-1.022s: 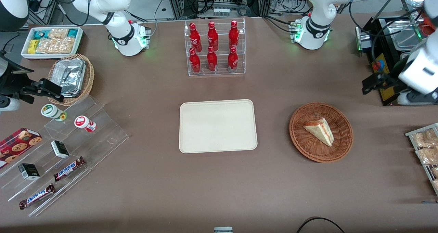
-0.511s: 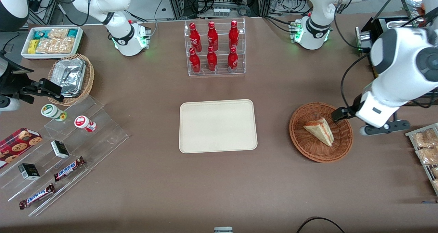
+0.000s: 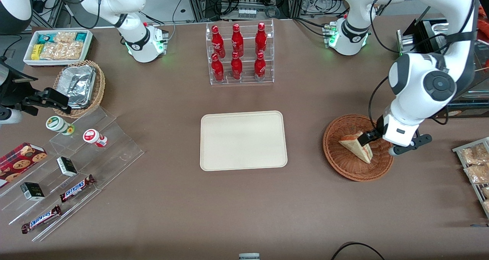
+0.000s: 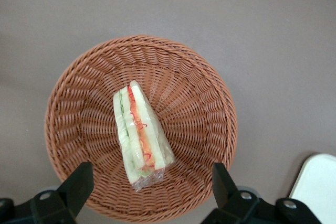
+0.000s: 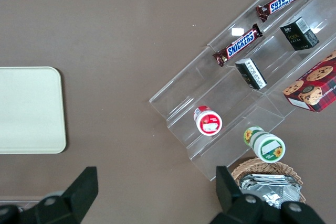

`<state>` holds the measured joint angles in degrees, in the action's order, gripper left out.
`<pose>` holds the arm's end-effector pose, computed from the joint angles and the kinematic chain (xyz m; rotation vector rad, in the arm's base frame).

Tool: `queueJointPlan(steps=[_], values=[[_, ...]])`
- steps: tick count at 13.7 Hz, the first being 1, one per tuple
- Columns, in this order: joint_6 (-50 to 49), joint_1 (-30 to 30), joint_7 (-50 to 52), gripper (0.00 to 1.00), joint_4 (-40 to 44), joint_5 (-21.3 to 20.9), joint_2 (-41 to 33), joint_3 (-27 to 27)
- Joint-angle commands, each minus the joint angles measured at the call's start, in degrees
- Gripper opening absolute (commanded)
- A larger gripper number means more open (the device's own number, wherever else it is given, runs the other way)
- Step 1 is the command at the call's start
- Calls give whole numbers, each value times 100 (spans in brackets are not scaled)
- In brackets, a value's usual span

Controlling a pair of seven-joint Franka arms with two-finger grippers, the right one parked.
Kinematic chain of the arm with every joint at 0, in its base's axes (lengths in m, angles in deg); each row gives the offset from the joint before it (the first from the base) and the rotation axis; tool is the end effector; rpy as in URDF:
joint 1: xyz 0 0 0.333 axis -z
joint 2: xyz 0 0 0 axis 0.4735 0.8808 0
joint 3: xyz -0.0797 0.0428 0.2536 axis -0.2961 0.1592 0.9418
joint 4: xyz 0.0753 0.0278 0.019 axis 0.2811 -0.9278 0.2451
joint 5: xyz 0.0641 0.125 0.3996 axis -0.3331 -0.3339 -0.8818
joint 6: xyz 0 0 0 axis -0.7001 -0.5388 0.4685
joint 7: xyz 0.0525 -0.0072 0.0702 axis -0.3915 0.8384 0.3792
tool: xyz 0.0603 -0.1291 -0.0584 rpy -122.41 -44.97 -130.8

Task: Place sandwich from basket to tray
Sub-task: 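Lower the left gripper and close it on the sandwich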

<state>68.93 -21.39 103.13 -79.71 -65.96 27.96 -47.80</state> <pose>0.5964 -0.0815 0.2601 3.0545 0.6569 0.0980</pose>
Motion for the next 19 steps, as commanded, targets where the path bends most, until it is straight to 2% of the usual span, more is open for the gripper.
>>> queueJointPlan(steps=[1, 3, 7, 19], values=[[517, 43, 746, 100, -566, -109, -252, 27], [877, 43, 949, 100, -813, -109, -217, 27], [896, 34, 1431, 100, -893, -109, -164, 27], [1186, 25, 1477, 100, -1025, -109, 407, 36]])
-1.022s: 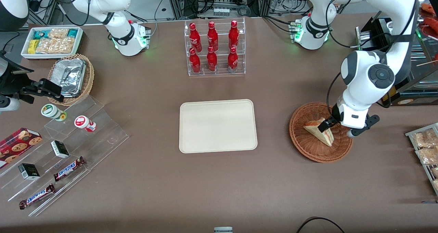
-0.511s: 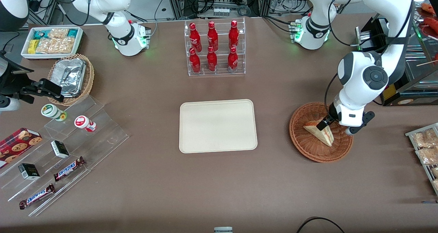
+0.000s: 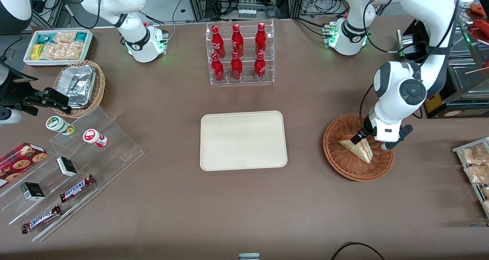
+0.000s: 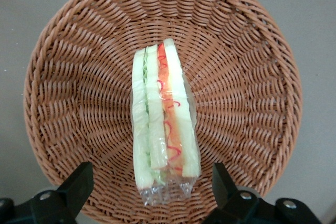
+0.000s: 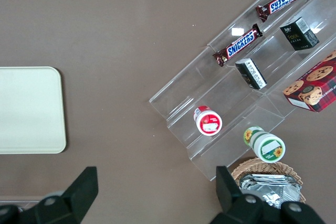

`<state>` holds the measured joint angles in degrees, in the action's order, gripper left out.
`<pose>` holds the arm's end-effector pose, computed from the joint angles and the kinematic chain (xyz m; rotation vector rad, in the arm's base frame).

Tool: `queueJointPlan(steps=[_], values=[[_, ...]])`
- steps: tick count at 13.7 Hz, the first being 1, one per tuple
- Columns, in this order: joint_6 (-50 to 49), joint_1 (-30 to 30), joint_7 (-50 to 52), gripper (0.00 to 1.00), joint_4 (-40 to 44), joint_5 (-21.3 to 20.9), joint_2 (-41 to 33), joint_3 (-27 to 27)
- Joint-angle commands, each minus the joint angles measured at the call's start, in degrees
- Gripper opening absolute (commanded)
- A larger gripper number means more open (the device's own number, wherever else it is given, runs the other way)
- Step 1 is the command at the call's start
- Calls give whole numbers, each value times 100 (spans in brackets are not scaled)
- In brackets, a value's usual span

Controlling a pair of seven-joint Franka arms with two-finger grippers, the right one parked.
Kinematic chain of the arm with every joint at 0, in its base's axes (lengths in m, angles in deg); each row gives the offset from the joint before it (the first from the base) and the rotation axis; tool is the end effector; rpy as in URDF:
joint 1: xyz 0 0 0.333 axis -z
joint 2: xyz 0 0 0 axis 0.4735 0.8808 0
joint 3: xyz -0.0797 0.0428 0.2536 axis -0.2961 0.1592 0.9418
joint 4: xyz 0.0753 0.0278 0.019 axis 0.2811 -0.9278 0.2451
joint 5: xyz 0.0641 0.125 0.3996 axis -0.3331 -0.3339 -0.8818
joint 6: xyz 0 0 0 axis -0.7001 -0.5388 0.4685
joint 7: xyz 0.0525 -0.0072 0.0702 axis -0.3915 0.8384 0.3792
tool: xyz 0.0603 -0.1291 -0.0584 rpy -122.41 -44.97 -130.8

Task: Place sandwich from basket to tray
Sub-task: 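Lower the left gripper and close it on the sandwich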

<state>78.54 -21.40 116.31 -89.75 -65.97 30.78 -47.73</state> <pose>0.5511 -0.0751 0.1676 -2.9745 -1.0079 -0.0140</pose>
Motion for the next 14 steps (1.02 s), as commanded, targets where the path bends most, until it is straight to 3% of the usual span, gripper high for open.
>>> queueJointPlan(steps=[1, 3, 5, 6, 7, 8, 10, 14], values=[[261, 17, 159, 100, -12, -108, 178, 38], [375, 0, 168, 99, 14, -100, 265, 38], [437, 0, 185, 87, 41, -73, 371, 38], [446, -9, 299, 73, 110, -64, 415, 46], [437, 0, 448, 48, 259, -91, 581, 46], [437, 43, 519, 31, 374, -91, 713, 46], [420, 44, 563, 7, 436, -91, 732, 46], [-323, 52, 529, 4, 760, -117, 443, 29]])
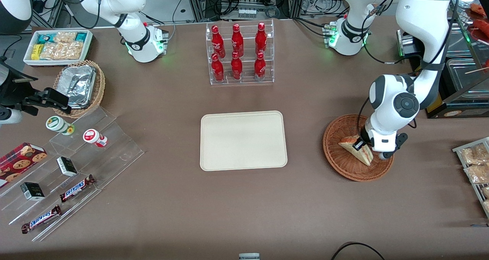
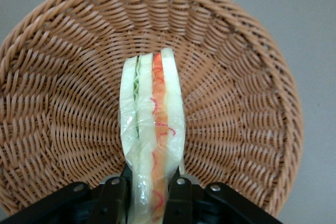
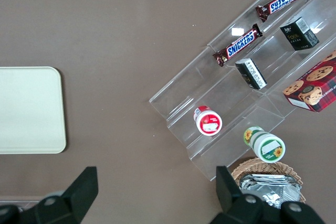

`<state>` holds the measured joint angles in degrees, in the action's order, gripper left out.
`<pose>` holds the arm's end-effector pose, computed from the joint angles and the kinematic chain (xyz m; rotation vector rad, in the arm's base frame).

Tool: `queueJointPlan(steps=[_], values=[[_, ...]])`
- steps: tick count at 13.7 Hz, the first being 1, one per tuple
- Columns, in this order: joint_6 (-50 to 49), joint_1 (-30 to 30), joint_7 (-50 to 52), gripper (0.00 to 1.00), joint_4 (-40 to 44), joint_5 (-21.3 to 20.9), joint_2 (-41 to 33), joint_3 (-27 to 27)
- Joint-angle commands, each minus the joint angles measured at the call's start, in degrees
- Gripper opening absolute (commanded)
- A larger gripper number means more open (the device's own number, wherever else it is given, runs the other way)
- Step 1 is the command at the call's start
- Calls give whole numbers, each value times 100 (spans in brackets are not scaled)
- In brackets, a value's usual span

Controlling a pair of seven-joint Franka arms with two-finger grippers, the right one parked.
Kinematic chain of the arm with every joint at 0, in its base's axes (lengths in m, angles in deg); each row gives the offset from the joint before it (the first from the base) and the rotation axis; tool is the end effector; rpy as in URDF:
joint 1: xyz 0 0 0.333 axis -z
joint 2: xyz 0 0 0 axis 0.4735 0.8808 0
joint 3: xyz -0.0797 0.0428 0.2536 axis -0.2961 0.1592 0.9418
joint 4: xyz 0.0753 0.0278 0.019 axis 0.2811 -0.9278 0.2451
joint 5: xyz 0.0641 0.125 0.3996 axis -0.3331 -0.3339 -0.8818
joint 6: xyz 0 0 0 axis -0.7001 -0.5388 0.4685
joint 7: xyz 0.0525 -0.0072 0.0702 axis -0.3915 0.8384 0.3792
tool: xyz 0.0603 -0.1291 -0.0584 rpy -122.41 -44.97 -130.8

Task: Place sandwich from basket to tray
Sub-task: 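Lower the left gripper and close it on the sandwich, then lift the sandwich and carry it over the cream tray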

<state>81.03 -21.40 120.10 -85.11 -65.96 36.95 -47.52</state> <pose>0.5726 -0.0760 0.1446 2.9305 1.1086 0.0363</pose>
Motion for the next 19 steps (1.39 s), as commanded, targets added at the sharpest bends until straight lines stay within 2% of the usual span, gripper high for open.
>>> queueJointPlan(steps=[1, 3, 6, 10, 15, 17, 19], values=[[-1108, 61, 132, 4, 559, -170, -271, -10], [-2137, 323, 158, 4, 1103, -372, -412, -19], [-3142, 701, 71, 4, 1886, -372, -430, -36], [-3223, 1737, 43, 4, 2318, -346, -264, -71], [-3188, 2643, 26, 4, 2932, -180, 166, -98], [-3135, 2785, -18, 5, 3249, 92, 552, -141], [-3126, 2873, -9, 5, 3636, 164, 957, -361]])
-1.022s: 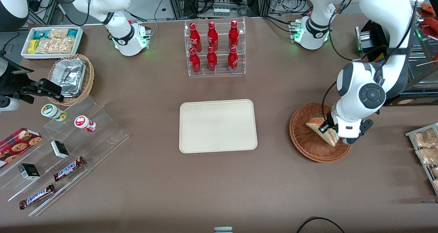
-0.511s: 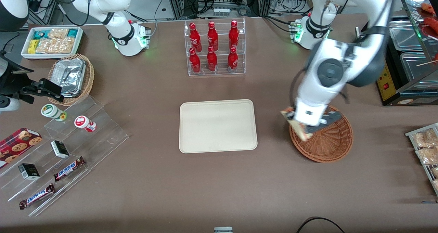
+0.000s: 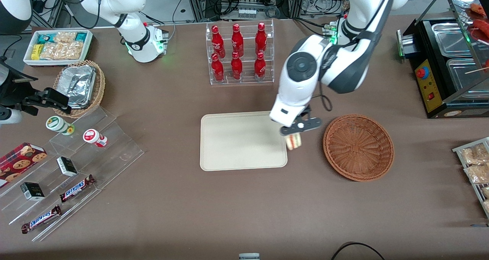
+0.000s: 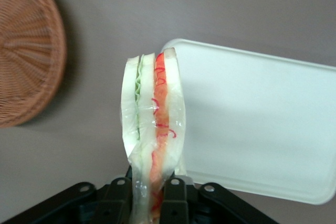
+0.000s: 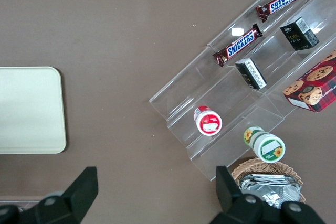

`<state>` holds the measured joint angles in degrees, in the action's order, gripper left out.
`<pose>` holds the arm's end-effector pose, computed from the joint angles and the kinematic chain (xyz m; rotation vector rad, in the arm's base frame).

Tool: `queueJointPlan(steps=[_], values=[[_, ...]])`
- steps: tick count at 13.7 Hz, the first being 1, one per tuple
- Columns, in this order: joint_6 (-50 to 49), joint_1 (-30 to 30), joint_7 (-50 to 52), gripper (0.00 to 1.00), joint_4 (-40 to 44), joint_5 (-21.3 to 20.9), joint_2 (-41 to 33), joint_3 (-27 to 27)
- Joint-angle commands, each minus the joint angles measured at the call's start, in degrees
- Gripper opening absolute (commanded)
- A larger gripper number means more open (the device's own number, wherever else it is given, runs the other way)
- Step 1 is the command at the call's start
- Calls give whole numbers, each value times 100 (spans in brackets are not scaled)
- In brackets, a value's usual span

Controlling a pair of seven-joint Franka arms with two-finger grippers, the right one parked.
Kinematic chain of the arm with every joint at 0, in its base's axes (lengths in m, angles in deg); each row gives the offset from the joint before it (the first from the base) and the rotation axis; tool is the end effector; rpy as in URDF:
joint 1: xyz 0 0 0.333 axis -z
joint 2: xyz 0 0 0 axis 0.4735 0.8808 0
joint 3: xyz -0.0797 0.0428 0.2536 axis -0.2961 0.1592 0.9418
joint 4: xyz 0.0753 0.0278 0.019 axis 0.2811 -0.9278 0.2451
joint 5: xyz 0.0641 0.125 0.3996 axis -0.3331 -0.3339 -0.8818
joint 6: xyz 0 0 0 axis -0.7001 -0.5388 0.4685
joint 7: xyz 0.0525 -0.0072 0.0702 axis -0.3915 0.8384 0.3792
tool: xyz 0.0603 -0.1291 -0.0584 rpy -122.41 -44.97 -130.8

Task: Place sandwich from basket to tray
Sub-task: 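Lift the sandwich and carry it over the cream tray, then lower the sandwich onto the tray and open the left gripper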

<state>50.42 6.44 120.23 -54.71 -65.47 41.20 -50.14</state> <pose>0.5273 -0.4093 0.2975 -3.1008 -0.3186 0.0794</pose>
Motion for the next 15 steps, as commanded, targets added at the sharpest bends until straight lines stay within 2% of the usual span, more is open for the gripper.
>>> queueJointPlan(steps=[1, 4, 7, 10, 15], values=[[-4, 89, -39, 5, 702, 105, 707, -257], [390, 185, -57, 5, 905, 61, 1147, -521], [865, 475, -66, 5, 914, -8, 1429, -513], [919, 607, -57, 6, 1028, -114, 1754, -522], [1366, 643, -66, 5, 1054, -570, 2105, -522]])
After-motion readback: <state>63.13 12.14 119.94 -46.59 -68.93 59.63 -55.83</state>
